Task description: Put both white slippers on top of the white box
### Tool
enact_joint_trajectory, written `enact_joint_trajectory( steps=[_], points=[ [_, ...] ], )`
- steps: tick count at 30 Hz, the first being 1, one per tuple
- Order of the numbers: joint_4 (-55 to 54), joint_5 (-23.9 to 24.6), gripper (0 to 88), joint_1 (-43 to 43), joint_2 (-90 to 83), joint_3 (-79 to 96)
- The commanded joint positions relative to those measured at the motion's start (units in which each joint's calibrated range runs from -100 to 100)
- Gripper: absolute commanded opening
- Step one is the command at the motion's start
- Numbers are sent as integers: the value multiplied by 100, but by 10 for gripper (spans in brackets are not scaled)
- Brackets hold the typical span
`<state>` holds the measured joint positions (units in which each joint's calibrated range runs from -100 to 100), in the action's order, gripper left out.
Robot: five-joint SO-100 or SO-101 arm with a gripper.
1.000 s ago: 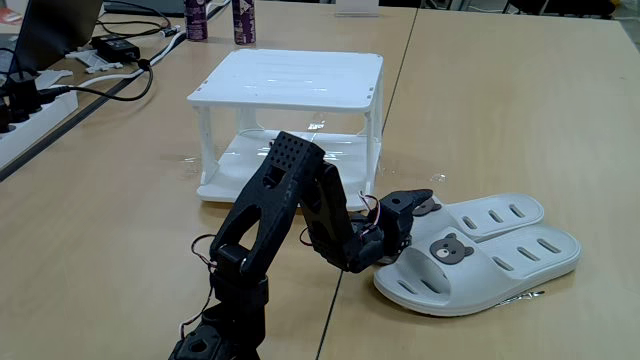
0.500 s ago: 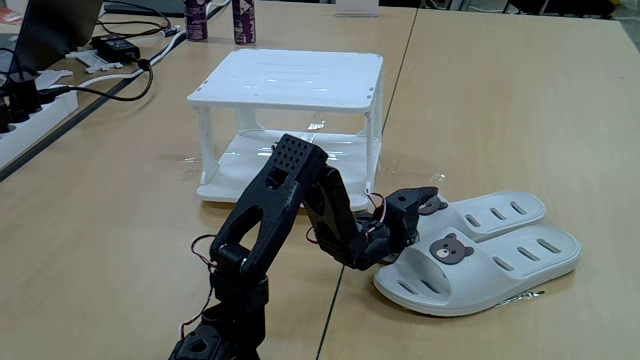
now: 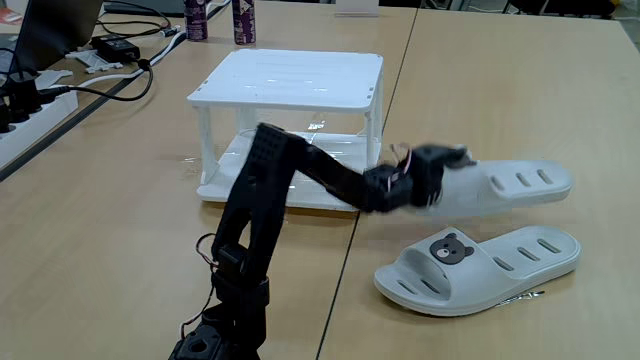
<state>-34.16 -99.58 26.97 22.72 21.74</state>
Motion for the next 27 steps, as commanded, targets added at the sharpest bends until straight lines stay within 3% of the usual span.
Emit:
enact_joint_trajectory(
  steps=[1, 9, 21, 27],
  points=[
    [949, -42, 8, 42, -2302, -772],
    [1432, -42, 8, -484, -4220, -772],
    [1432, -42, 8, -3659, -4346, -645],
    [1423, -42, 8, -4662, -3690, -699]
  ],
)
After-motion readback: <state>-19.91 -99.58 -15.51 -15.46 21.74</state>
